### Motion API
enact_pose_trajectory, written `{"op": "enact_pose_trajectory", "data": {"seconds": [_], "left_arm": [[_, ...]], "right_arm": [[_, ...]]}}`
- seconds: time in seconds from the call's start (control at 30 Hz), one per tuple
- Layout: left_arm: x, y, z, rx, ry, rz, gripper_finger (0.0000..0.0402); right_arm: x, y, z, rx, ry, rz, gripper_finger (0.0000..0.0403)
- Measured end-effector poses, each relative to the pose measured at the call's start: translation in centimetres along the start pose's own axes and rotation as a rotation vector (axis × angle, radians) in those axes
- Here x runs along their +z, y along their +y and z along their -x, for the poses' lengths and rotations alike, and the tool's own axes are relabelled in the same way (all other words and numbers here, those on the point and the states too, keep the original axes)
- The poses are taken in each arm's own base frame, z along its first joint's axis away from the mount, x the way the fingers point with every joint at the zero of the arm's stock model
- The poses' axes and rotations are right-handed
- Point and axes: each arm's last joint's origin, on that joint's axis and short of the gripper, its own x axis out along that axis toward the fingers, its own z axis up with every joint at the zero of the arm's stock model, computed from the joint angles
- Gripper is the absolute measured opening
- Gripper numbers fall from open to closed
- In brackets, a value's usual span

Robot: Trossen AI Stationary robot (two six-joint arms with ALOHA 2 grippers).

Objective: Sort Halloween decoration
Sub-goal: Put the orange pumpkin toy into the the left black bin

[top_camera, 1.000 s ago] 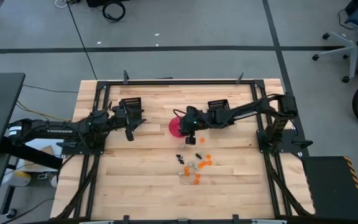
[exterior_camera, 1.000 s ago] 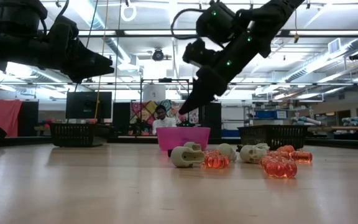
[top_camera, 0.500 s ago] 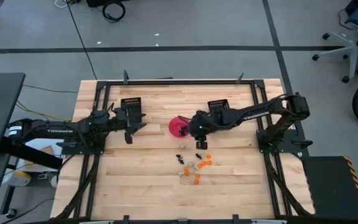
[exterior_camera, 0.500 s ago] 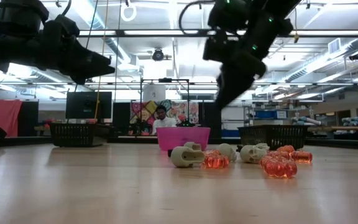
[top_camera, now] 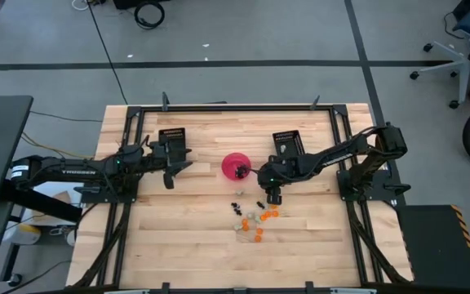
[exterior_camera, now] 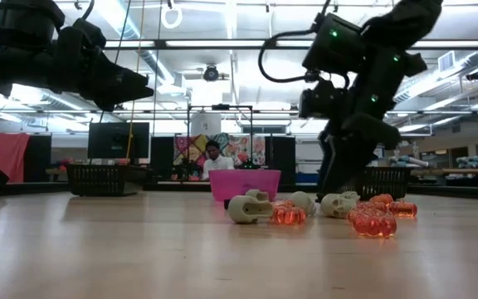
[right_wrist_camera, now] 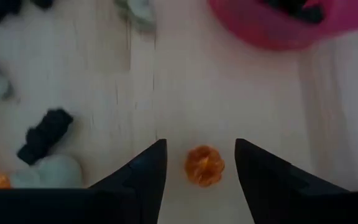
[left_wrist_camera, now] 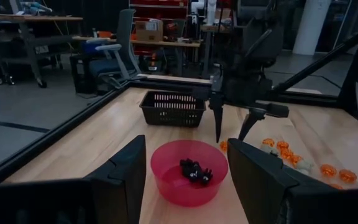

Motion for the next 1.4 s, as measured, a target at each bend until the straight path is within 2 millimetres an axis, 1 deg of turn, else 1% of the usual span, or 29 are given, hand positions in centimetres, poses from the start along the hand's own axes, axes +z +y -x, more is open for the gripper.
{"op": "enact_pose_trajectory", "data": {"seconds": [0.1,0.2,0.37,0.53,0.67,0.73,0.9,1.13,1.23,1.3,1.4], "left_arm": [[0.0,0.0,0.0,0.0,0.0,0.0,0.0194],[0.0,0.0,0.0,0.0,0.0,0.0,0.0194],[0.0,0.0,0.0,0.0,0.0,0.0,0.0194],[0.0,0.0,0.0,0.0,-0.002,0.0,0.0194],[0.0,0.0,0.0,0.0,-0.004,0.0,0.0194],[0.0,0.0,0.0,0.0,-0.004,0.004,0.0194],[0.1,0.0,0.0,0.0,-0.001,0.04,0.0194],[1.1,0.0,-0.3,0.001,0.013,0.049,0.0194],[1.0,0.0,-0.3,0.001,0.018,0.066,0.0194],[0.9,0.0,-0.3,0.002,0.028,0.101,0.0194],[0.2,0.0,-0.5,0.009,0.099,0.135,0.0194]], "right_arm": [[-0.6,-0.1,-0.4,0.001,-0.017,-0.004,0.0192],[-1.2,-0.1,-0.7,-0.001,-0.019,-0.012,0.0183],[-1.6,-0.2,-0.8,-0.001,-0.022,-0.019,0.0148],[-1.5,-0.2,-0.8,-0.008,-0.031,-0.019,0.0108],[-1.3,-0.2,-0.8,-0.024,-0.044,-0.016,0.0097],[-0.8,-0.3,-0.6,-0.03,-0.057,-0.013,0.0098],[1.1,-0.4,0.1,0.002,-0.09,-0.005,0.0089],[3.9,-0.3,1.7,0.004,-0.093,0.031,0.0077],[4.6,-0.4,2.3,0.003,-0.078,0.051,0.0076],[5.2,-0.4,2.6,0.003,-0.101,0.066,0.0076],[5.9,-0.3,2.9,0.01,-0.122,0.069,0.0076]]}}
